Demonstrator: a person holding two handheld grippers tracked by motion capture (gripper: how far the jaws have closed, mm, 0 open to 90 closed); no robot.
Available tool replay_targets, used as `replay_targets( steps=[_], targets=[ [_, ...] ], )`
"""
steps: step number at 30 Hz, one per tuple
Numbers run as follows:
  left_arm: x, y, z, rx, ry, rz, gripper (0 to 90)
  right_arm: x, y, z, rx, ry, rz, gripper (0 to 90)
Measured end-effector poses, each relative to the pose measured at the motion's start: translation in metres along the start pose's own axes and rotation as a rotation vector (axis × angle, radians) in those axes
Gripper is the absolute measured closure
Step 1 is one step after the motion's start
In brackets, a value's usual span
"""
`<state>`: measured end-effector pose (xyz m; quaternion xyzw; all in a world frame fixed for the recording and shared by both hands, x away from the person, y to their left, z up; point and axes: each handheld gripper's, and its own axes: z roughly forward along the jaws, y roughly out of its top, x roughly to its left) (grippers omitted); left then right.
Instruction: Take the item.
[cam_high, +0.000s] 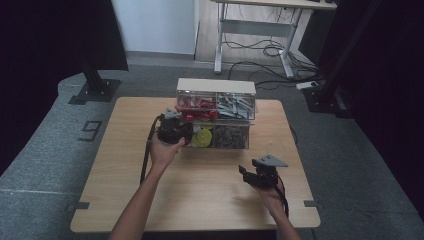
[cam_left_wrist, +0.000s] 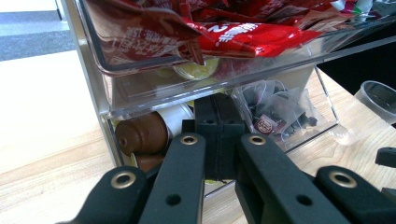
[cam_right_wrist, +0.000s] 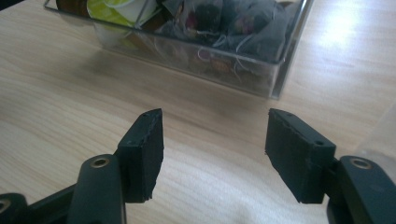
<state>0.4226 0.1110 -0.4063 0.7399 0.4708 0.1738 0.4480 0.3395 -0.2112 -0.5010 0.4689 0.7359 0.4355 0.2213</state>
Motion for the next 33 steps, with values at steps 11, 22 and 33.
replay_targets(
  steps=[11,22,33],
  targets=[
    [-0.001,0.0,0.002,-0.002,-0.004,-0.002,90.0,0.005,0.022,0.009,-0.023,0.015,-0.036,44.7],
    [-0.002,0.0,0.002,-0.002,-0.007,-0.003,90.0,0.005,0.035,0.019,-0.04,0.035,-0.029,51.6],
    [-0.001,0.0,0.002,0.001,-0.008,-0.001,90.0,0.005,0.045,0.033,-0.04,0.043,-0.03,55.1]
  ],
)
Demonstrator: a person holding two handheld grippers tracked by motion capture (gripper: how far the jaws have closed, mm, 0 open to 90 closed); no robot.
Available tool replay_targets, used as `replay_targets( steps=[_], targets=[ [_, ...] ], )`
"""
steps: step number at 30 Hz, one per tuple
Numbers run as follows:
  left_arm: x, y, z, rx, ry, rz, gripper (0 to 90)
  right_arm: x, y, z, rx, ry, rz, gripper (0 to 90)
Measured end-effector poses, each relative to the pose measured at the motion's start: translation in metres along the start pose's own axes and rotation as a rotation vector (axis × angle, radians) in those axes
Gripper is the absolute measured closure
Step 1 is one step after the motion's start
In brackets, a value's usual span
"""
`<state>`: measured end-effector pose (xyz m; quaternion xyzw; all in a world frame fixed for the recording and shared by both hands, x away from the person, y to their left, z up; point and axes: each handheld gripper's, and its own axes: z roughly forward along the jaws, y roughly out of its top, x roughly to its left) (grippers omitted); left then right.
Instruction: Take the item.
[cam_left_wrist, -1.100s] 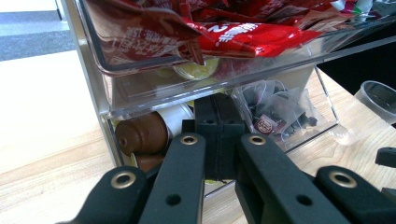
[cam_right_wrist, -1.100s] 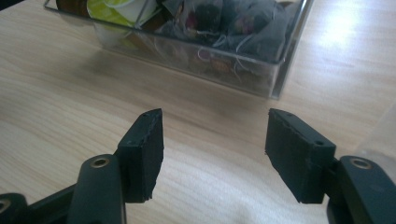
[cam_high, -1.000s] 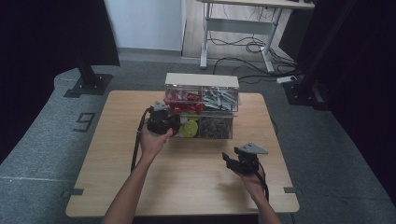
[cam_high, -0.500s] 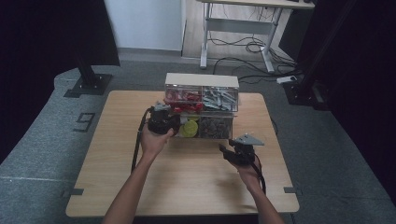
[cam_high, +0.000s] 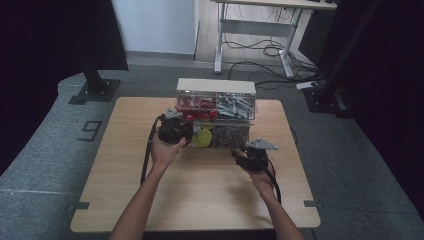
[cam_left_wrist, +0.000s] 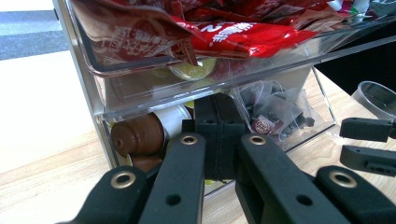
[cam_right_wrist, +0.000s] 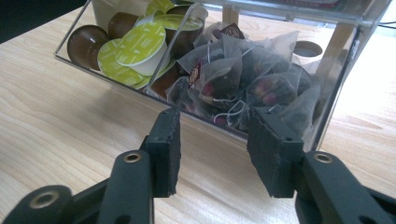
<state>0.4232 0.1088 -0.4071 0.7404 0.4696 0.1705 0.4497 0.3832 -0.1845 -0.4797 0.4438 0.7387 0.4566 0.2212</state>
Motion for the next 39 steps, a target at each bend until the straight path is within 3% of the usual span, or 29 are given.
replay_targets(
  steps=[8,16,20,39],
  targets=[
    [-0.001,0.0,-0.001,-0.003,-0.003,-0.001,90.0,-0.001,0.006,0.009,-0.001,-0.005,-0.015,57.4],
    [0.0,0.001,-0.002,0.0,0.0,-0.007,90.0,-0.011,0.005,0.022,0.008,-0.025,0.012,57.8],
    [0.0,0.0,-0.002,-0.001,0.0,-0.01,90.0,-0.012,0.007,0.024,0.005,-0.016,0.03,57.8],
    [0.0,0.0,-0.002,-0.002,-0.005,-0.011,90.0,-0.013,0.017,0.034,-0.033,-0.037,0.019,59.9]
  ],
)
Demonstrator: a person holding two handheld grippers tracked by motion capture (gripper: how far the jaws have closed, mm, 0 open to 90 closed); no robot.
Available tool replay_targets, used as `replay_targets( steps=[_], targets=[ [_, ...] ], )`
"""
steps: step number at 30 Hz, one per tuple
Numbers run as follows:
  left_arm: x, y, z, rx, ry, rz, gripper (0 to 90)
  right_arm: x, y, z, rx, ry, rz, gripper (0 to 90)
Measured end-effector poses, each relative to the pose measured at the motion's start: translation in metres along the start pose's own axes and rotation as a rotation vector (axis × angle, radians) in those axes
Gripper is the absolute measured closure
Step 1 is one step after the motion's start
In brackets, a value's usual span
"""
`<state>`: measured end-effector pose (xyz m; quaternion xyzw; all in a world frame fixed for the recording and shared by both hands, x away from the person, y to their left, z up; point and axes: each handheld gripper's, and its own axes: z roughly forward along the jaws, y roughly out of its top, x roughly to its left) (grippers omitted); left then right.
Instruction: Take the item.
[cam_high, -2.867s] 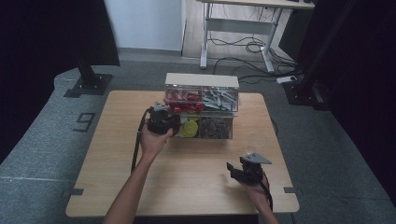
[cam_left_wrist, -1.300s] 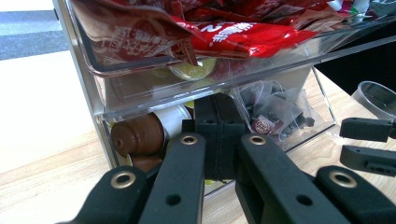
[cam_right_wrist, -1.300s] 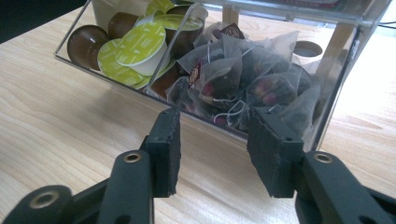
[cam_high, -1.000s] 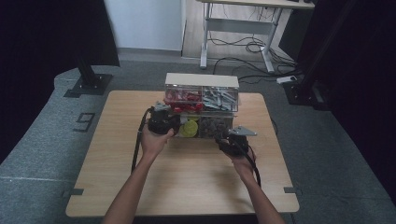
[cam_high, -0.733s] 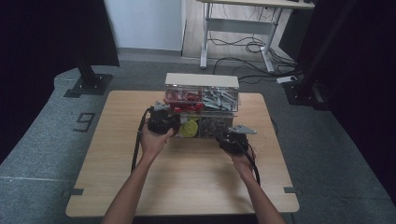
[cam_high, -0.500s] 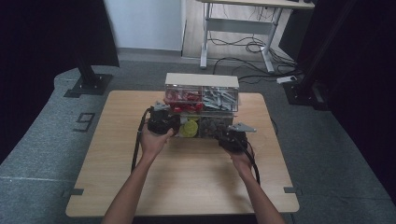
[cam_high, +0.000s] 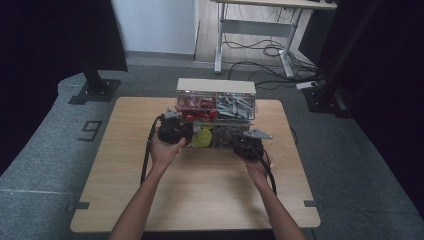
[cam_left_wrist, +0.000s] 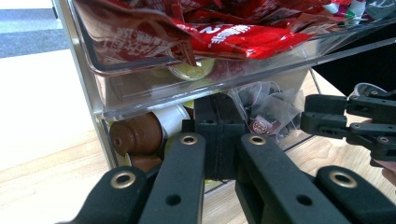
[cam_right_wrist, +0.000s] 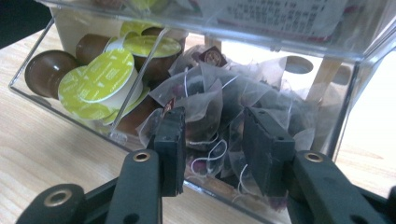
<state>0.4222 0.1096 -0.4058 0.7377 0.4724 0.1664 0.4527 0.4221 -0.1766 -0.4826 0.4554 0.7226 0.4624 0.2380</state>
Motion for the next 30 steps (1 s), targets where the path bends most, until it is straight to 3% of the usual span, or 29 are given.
replay_targets(
  steps=[4,22,30],
  targets=[
    [0.0,0.0,0.001,0.002,-0.003,0.002,90.0,-0.002,0.004,0.001,0.004,0.012,0.021,59.9],
    [-0.001,-0.001,0.002,-0.002,-0.007,0.0,90.0,0.0,0.009,0.018,0.017,0.02,0.031,61.1],
    [0.001,-0.001,0.0,-0.001,-0.004,-0.001,90.0,0.0,0.013,0.026,0.056,0.055,0.033,77.2]
  ],
)
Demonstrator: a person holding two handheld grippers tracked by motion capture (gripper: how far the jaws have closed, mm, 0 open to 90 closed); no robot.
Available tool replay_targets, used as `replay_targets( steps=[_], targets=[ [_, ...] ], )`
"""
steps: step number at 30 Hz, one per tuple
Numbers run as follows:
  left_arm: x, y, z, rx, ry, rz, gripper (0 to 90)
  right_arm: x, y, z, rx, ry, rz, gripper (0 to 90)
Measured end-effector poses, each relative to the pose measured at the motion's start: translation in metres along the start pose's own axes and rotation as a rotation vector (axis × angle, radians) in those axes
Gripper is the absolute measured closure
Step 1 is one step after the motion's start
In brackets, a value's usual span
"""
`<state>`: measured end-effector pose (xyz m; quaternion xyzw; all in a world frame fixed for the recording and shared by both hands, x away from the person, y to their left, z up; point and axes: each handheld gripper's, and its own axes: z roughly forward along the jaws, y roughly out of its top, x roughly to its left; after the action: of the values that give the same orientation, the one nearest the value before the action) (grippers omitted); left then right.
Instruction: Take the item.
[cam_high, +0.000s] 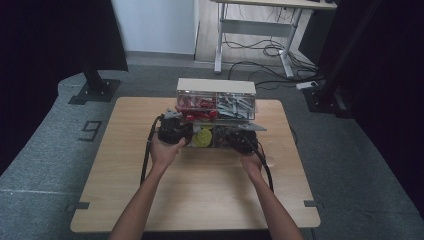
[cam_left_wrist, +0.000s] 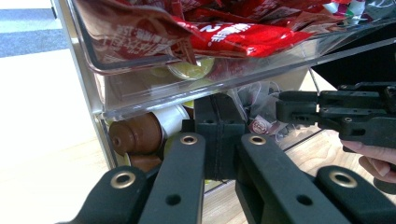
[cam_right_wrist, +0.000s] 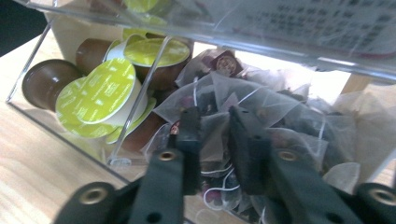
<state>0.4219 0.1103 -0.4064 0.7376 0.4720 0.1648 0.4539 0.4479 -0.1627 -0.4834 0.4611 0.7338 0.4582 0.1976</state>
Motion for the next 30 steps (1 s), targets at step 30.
replay_targets(
  steps=[30],
  targets=[
    [0.0,0.0,0.001,-0.001,0.0,0.002,90.0,0.014,0.011,-0.028,-0.072,0.056,-0.035,89.6]
  ],
)
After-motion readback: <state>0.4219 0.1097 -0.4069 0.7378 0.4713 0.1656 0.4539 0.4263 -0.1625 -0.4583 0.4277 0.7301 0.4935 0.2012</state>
